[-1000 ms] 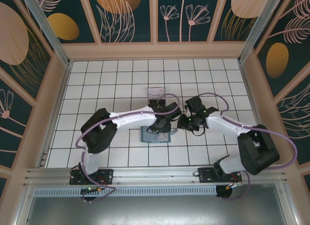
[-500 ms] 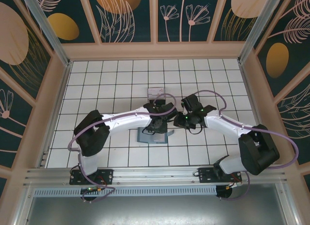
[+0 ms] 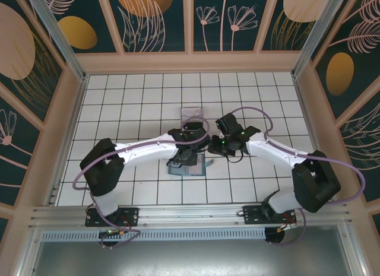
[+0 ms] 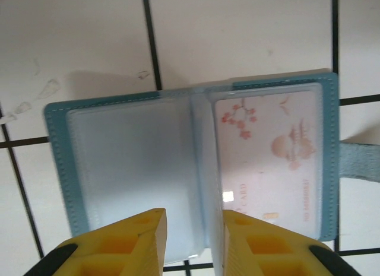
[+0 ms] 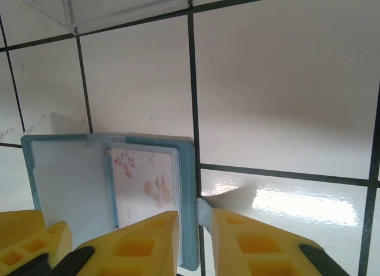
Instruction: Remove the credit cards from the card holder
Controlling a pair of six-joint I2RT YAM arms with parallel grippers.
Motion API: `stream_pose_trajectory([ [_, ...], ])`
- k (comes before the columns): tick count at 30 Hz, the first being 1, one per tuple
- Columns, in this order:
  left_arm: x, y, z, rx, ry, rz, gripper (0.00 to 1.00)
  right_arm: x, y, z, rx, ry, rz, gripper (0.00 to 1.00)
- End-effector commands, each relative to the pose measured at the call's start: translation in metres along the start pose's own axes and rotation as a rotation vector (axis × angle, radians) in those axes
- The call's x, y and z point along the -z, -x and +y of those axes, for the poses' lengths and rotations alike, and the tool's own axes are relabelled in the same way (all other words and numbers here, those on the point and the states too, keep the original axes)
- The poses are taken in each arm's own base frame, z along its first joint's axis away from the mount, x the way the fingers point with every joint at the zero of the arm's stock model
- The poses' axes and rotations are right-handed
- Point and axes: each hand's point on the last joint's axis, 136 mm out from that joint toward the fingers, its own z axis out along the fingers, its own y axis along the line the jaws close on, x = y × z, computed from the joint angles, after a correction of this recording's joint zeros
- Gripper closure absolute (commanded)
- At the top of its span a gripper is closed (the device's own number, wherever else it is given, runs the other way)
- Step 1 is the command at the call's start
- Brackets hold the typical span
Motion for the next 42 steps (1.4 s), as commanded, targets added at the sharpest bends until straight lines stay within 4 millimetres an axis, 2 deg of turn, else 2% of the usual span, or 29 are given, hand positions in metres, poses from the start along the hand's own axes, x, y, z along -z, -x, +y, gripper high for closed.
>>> stream_pose_trajectory([
  [1, 0.006, -0.002, 0.023, -0.010, 0.045, -0.012, 0.69, 0.001, 0.003, 0.002, -0.010, -0.036, -0.005, 0.78],
  [2, 0.002, -0.005, 0.028, -0.008, 0.059, -0.003, 0.69, 0.000, 0.003, 0.003, -0.011, -0.040, -0.004, 0.77],
  [4, 0.006, -0.006, 0.035, 0.004, 0.047, -0.011, 0.69, -0.001, 0.002, 0.006, -0.007, -0.043, -0.001, 0.78],
  [14, -0.023, -0.029, 0.079, 0.031, 0.056, 0.041, 0.68, -0.008, -0.007, 0.021, 0.004, -0.054, 0.026, 0.78],
  [17, -0.017, -0.023, 0.082, 0.034, 0.053, 0.023, 0.68, -0.011, -0.010, 0.026, 0.005, -0.050, 0.030, 0.78],
  [21, 0.002, -0.006, 0.066, 0.037, -0.018, -0.023, 0.68, -0.020, -0.018, 0.031, 0.006, -0.032, 0.059, 0.78],
  [26, 0.006, 0.000, 0.053, 0.028, -0.062, -0.017, 0.67, -0.030, -0.024, 0.031, 0.003, -0.035, 0.078, 0.77],
  [30, 0.005, 0.001, 0.031, 0.038, -0.140, 0.005, 0.67, -0.031, -0.024, 0.012, -0.013, -0.094, 0.066, 0.76],
  [34, 0.002, 0.003, 0.009, -0.002, -0.127, 0.018, 0.65, -0.023, -0.017, -0.005, -0.047, -0.101, 0.037, 0.76],
  [42, -0.019, 0.002, -0.036, -0.053, -0.102, 0.072, 0.59, -0.003, -0.007, -0.038, -0.099, -0.097, -0.016, 0.76],
])
